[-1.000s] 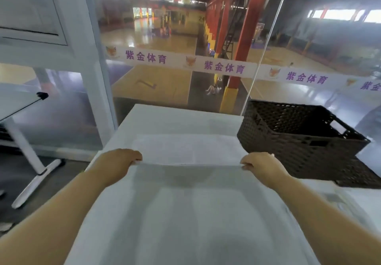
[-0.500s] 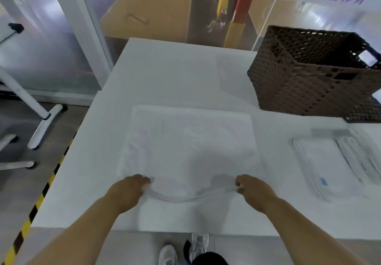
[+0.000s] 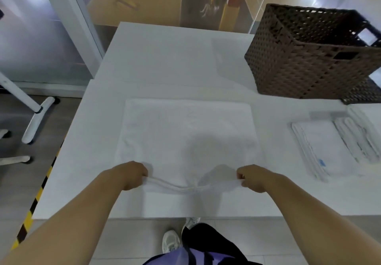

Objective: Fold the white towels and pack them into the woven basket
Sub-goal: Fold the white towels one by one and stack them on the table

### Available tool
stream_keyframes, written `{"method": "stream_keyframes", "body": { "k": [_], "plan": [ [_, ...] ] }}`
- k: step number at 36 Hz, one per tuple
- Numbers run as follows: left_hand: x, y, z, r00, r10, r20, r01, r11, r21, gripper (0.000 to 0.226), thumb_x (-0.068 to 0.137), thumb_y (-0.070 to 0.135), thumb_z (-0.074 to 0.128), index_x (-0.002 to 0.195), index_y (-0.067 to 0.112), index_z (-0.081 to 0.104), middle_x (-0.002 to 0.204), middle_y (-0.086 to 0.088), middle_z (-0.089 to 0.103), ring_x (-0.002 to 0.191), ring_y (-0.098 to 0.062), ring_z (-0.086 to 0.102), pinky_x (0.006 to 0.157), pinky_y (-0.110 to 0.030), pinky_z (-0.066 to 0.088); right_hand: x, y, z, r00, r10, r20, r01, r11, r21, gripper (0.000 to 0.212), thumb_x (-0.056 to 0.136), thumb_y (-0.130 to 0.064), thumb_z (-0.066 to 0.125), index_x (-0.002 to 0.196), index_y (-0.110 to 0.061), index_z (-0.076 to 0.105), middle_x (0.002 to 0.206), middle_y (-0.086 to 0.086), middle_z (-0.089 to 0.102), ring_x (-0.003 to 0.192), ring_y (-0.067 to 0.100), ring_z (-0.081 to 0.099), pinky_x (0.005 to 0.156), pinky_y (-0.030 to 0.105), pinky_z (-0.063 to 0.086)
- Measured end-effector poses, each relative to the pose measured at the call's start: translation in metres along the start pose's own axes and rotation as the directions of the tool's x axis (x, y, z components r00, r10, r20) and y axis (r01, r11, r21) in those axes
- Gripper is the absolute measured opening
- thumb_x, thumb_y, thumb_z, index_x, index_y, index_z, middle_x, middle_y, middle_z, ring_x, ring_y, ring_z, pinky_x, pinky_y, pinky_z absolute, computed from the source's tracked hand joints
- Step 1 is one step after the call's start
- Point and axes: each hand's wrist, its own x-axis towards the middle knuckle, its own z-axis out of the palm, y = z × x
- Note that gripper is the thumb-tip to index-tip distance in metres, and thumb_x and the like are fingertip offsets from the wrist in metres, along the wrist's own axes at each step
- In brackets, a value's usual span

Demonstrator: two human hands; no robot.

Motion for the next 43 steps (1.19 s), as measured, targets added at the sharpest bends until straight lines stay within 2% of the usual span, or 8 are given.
{"method": "stream_keyframes", "body": {
  "k": [4, 10, 15, 19, 27, 32, 37, 43],
  "plan": [
    [0.008, -0.007, -0.025, 1.000, -0.017, 0.009, 0.017, 1.000, -0.023, 0.024, 0.096, 0.021, 0.045, 0.115, 0.019, 0.060, 0.121, -0.002, 0.056, 0.106, -0.019, 0.053, 0.082, -0.023, 0.036, 0.013, 0.000, -0.040, 1.000, -0.023, 0.005, 0.023, 0.999, -0.038, 0.016, 0.096, -0.016, 0.049, 0.110, -0.015, 0.054, 0.116, 0.004, 0.054, 0.089, 0.017, 0.046, 0.074, 0.025, 0.036],
    [0.039, -0.020, -0.076, 0.966, -0.123, -0.226, 0.085, 0.982, -0.168, 0.034, 0.098, 0.016, 0.041, 0.127, 0.026, 0.055, 0.127, -0.005, 0.054, 0.108, -0.023, 0.055, 0.081, -0.024, 0.038, 0.039, 0.008, -0.107, 0.974, -0.001, -0.228, 0.015, 0.998, 0.056, 0.014, 0.098, -0.017, 0.046, 0.109, -0.018, 0.054, 0.109, 0.005, 0.055, 0.089, 0.021, 0.051, 0.074, 0.031, 0.040],
    [0.077, -0.025, -0.119, 0.890, -0.212, -0.405, 0.149, 0.972, -0.180, 0.032, 0.096, 0.012, 0.038, 0.119, 0.023, 0.057, 0.110, -0.009, 0.060, 0.093, -0.028, 0.061, 0.071, -0.028, 0.043, 0.070, 0.010, -0.146, 0.931, 0.028, -0.364, -0.046, 0.998, -0.041, 0.028, 0.094, -0.007, 0.039, 0.116, -0.022, 0.047, 0.108, 0.006, 0.057, 0.082, 0.021, 0.051, 0.070, 0.031, 0.042],
    [0.108, -0.026, -0.142, 0.848, -0.248, -0.469, 0.189, 0.967, -0.169, 0.036, 0.091, 0.006, 0.037, 0.119, 0.020, 0.055, 0.109, -0.008, 0.060, 0.094, -0.028, 0.060, 0.075, -0.032, 0.047, 0.103, 0.013, -0.166, 0.901, 0.033, -0.432, -0.069, 0.995, -0.068, 0.030, 0.091, -0.003, 0.039, 0.117, -0.018, 0.045, 0.105, 0.006, 0.059, 0.087, 0.024, 0.056, 0.072, 0.032, 0.045],
    [0.156, -0.034, -0.148, 0.882, -0.213, -0.420, 0.114, 0.962, -0.249, 0.039, 0.096, 0.022, 0.042, 0.133, 0.029, 0.050, 0.128, 0.002, 0.053, 0.117, -0.023, 0.051, 0.096, -0.038, 0.043, 0.157, 0.018, -0.173, 0.912, 0.012, -0.410, -0.071, 0.989, -0.128, 0.025, 0.091, -0.005, 0.040, 0.113, -0.016, 0.045, 0.103, 0.003, 0.060, 0.091, 0.024, 0.057, 0.069, 0.032, 0.036],
    [0.169, -0.041, -0.146, 0.869, -0.160, -0.468, 0.079, 0.979, -0.188, 0.035, 0.099, 0.030, 0.040, 0.132, 0.026, 0.052, 0.128, 0.000, 0.056, 0.118, -0.023, 0.051, 0.096, -0.038, 0.042, 0.172, 0.022, -0.176, 0.909, 0.016, -0.416, -0.043, 0.997, -0.057, 0.020, 0.093, -0.007, 0.039, 0.110, -0.016, 0.046, 0.100, 0.004, 0.060, 0.082, 0.023, 0.055, 0.066, 0.031, 0.034],
    [0.174, -0.044, -0.162, 0.858, -0.184, -0.480, 0.108, 0.978, -0.181, 0.030, 0.099, 0.032, 0.034, 0.122, 0.026, 0.053, 0.110, -0.007, 0.065, 0.098, -0.029, 0.060, 0.076, -0.036, 0.047, 0.178, 0.027, -0.193, 0.923, 0.002, -0.384, -0.020, 0.999, -0.043, 0.015, 0.096, -0.010, 0.037, 0.110, -0.016, 0.041, 0.084, 0.005, 0.056, 0.073, 0.025, 0.056, 0.058, 0.032, 0.039],
    [0.179, -0.039, -0.170, 0.880, -0.210, -0.426, 0.144, 0.973, -0.182, 0.039, 0.100, 0.028, 0.033, 0.137, 0.034, 0.043, 0.127, -0.003, 0.058, 0.114, -0.025, 0.055, 0.091, -0.037, 0.046, 0.190, 0.021, -0.200, 0.916, 0.030, -0.399, -0.076, 0.992, -0.100, 0.019, 0.094, -0.009, 0.040, 0.112, -0.016, 0.042, 0.088, 0.004, 0.057, 0.073, 0.024, 0.054, 0.059, 0.031, 0.036]
  ]
}}
